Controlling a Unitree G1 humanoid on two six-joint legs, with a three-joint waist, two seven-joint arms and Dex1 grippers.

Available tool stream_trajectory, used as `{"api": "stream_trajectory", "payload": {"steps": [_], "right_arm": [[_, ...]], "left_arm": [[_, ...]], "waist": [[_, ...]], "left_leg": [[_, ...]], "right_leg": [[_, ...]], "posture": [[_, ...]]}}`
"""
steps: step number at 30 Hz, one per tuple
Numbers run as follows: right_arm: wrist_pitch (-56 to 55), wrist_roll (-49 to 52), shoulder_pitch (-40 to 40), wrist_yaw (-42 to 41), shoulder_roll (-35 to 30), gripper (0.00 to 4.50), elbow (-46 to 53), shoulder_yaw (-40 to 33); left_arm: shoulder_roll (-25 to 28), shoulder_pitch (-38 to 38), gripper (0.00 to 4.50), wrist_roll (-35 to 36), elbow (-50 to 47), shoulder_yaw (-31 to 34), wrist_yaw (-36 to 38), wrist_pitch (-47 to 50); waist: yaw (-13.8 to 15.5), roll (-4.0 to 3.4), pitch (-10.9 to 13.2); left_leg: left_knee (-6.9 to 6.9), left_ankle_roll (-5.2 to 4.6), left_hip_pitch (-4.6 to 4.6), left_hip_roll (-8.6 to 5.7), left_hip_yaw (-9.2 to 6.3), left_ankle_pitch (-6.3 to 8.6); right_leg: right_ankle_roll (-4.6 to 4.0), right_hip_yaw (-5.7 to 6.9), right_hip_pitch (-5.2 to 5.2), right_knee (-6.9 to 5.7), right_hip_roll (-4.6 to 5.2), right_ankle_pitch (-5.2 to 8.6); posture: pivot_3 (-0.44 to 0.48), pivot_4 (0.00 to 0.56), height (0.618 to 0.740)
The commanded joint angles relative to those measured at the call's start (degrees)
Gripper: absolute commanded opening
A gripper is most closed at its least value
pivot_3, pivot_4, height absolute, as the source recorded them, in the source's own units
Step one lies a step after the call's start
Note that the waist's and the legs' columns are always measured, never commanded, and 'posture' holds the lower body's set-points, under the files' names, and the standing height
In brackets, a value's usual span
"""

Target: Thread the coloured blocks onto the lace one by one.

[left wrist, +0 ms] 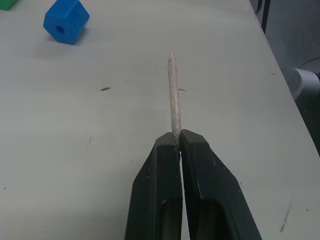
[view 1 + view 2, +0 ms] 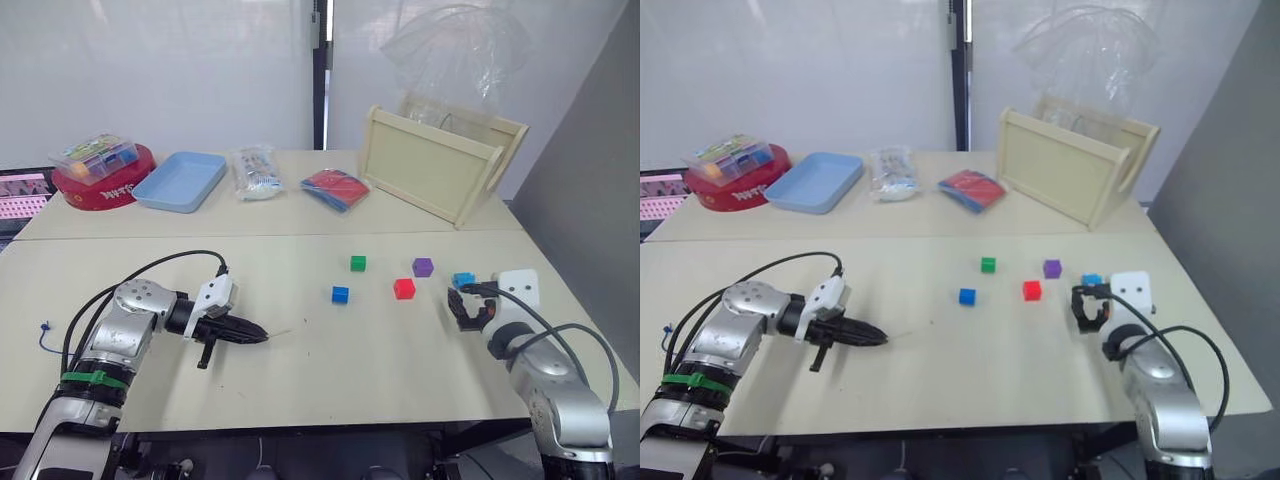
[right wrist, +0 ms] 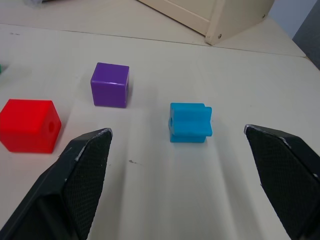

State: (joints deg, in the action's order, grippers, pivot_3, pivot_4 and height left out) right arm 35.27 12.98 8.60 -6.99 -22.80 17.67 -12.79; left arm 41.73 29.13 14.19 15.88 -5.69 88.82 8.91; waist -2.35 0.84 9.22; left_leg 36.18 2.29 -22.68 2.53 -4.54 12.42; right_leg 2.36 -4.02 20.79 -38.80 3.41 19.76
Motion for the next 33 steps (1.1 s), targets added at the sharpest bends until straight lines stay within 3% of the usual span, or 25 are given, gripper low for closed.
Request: {"api": "stream_trajectory", "payload": {"steps": [1, 9, 19, 24, 30, 33], "right_arm": [[-3.45, -0.85, 3.55, -1.40, -0.05, 4.50, -4.24, 0.43], [-9.97, -1.30, 11.37, -3.79, 0.83, 4.50, -21.10, 0.26], [-15.19, -1.35, 14.26, -4.83, 1.79, 1.26, -27.48, -0.29], [-16.25, -1.32, 14.92, -4.18, 1.76, 1.17, -28.10, -0.72], [-10.23, -0.53, 9.08, -0.16, 4.34, 1.17, -11.72, -0.34], [-0.18, -0.92, 2.85, 5.28, 8.03, 1.17, 8.99, 3.32]], "left_arm": [[0.87, -1.44, 0.02, 1.50, -3.57, 1.43, -1.77, 0.73], [1.70, -4.09, 0.02, 2.84, -7.32, 1.68, -4.01, 2.06], [2.24, -4.83, 0.00, 3.27, -8.16, 1.68, -5.08, 2.62], [2.29, -5.01, 0.00, 3.39, -8.48, 1.68, -5.47, 2.80], [2.39, -4.87, 0.00, 3.37, -8.14, 1.56, -5.36, 2.84], [2.29, -4.70, 0.00, 3.34, -7.92, 1.31, -5.33, 3.02]], "waist": [[-0.12, 0.00, 0.00], [-0.25, -0.05, 0.03], [-0.28, -0.07, 0.04], [-0.26, -0.07, 0.04], [-0.21, -0.08, 0.05], [-0.14, -0.09, 0.05]], "left_leg": [[0.02, 0.00, -0.07, 0.00, 0.00, 0.00], [0.04, 0.02, -0.26, 0.02, 0.03, -0.02], [0.04, 0.03, -0.28, 0.02, 0.04, -0.02], [0.04, 0.03, -0.29, 0.02, 0.04, -0.02], [0.03, 0.03, -0.33, 0.03, 0.02, -0.02], [0.04, 0.03, -0.43, 0.02, 0.02, -0.02]], "right_leg": [[0.00, 0.00, 0.08, -0.01, 0.00, 0.00], [-0.02, -0.04, 0.41, -0.19, -0.01, -0.01], [-0.02, -0.05, 0.43, -0.19, -0.01, -0.01], [-0.02, -0.04, 0.43, -0.19, -0.01, -0.01], [-0.02, -0.04, 0.48, -0.23, -0.02, -0.01], [-0.02, -0.04, 0.55, -0.24, -0.01, -0.01]], "posture": [[0.000, 0.150, 0.740], [0.000, 0.150, 0.740], [0.000, 0.150, 0.740], [0.000, 0.150, 0.740], [0.000, 0.150, 0.740], [0.000, 0.150, 0.740]]}}
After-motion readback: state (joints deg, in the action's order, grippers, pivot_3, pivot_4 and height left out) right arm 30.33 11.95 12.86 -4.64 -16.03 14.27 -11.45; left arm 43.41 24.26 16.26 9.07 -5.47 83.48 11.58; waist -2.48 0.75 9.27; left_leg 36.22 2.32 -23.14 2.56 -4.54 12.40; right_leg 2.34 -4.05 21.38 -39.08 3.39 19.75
